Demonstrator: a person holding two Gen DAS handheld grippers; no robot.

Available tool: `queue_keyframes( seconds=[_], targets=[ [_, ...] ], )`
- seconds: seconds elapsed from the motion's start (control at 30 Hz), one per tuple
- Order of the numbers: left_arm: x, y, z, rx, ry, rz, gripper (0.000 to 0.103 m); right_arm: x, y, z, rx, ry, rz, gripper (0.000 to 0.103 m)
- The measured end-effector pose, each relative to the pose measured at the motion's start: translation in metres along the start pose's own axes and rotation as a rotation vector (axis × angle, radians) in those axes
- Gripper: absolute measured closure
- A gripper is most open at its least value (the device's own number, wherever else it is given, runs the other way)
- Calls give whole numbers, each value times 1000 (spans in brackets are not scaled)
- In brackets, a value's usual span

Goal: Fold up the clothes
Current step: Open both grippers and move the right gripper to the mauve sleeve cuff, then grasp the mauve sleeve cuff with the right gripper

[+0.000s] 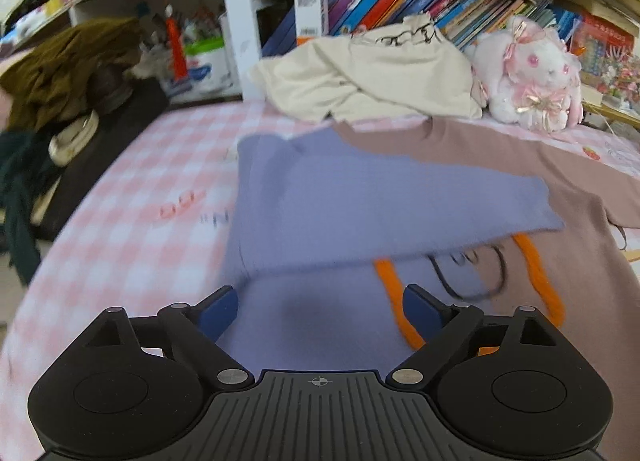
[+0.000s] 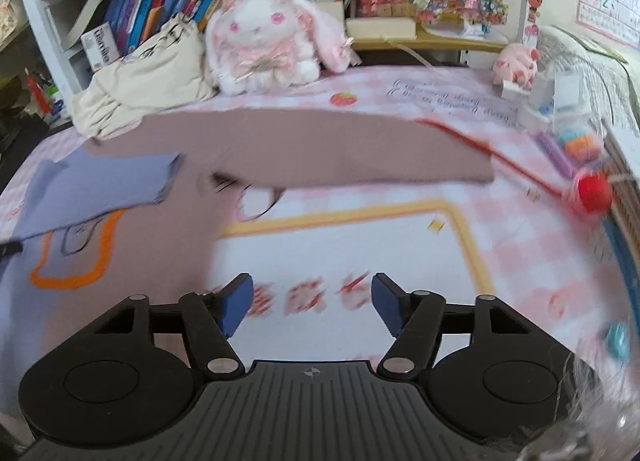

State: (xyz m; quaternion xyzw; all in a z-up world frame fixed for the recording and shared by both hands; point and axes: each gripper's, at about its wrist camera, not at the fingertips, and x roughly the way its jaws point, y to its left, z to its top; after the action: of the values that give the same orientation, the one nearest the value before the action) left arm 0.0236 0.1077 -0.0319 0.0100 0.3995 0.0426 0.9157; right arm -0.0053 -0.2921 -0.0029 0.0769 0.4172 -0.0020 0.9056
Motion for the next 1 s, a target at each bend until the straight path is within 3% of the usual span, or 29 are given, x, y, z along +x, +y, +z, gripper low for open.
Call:
queue_keyframes(
  seconds=[0.2, 0.37, 0.77, 1.0],
  targets=[
    [-23, -27, -21, -80, 21, 108, 11, 26, -64, 19, 40, 27, 3, 35],
    [-46, -48, -41, -116, 14, 139, 10, 52, -107, 31, 94, 64, 10, 35],
    [-74, -94, -62, -131, 28, 168, 7, 79, -139, 51, 122, 30, 61, 38],
    [-82, -113, -59, -75, 16, 189, 6, 96, -148, 66, 160, -25, 60, 60]
  ],
)
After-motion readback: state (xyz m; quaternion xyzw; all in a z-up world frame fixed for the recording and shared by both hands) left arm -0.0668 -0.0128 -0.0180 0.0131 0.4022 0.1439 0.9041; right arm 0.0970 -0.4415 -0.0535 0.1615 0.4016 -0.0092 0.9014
